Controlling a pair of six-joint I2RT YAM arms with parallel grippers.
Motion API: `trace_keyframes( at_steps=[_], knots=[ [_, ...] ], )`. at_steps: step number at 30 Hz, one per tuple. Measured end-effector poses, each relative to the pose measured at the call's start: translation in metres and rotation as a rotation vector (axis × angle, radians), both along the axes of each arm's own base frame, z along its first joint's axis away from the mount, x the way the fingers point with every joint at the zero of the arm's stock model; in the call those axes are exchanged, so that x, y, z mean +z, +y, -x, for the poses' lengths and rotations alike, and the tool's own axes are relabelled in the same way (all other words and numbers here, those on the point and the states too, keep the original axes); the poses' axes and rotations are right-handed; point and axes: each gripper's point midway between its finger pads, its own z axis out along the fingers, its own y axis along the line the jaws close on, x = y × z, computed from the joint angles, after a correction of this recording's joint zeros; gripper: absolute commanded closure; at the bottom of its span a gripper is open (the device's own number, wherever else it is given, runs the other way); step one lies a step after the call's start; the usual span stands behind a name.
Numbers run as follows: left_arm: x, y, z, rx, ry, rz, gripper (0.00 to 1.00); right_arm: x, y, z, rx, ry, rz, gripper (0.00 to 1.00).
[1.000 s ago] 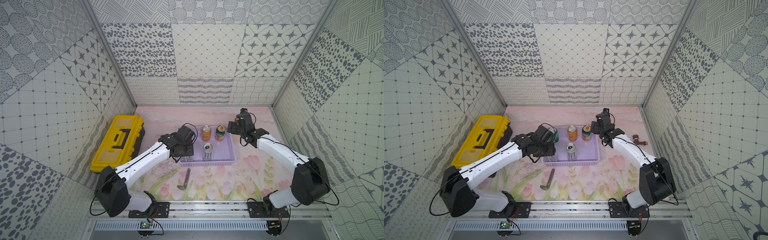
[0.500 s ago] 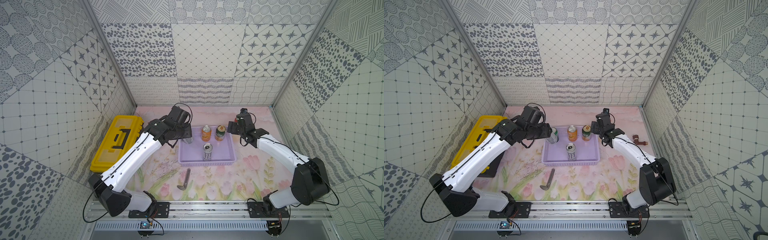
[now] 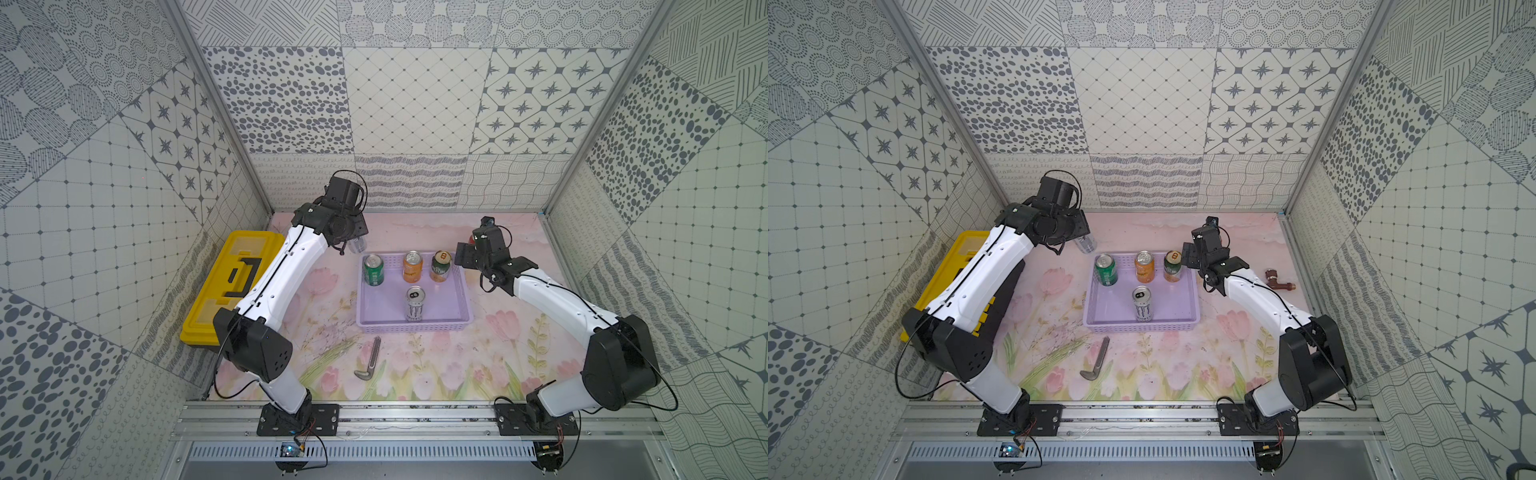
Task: Take out the drinks from the basket
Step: Place the drink at the center of the board.
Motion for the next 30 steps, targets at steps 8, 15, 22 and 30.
trace_keyframes(
  at_steps=[8,15,22,30],
  knots=[
    [-0.066,0.019,-0.047,0.079,0.098,-0.002,0.54,-0.001,-0.002,-0.001,-0.006,-0.003,-0.001,0.08],
    [-0.108,0.025,-0.078,0.11,0.146,0.004,0.54,-0.002,-0.003,-0.001,-0.006,-0.003,-0.002,0.08],
    [-0.13,0.021,-0.093,0.111,0.167,0.018,0.51,0.005,-0.003,0.0,-0.005,-0.018,-0.01,0.08],
    [-0.131,0.019,-0.101,0.112,0.154,0.024,0.25,0.007,-0.001,0.001,0.002,-0.022,-0.02,0.06]
  ],
)
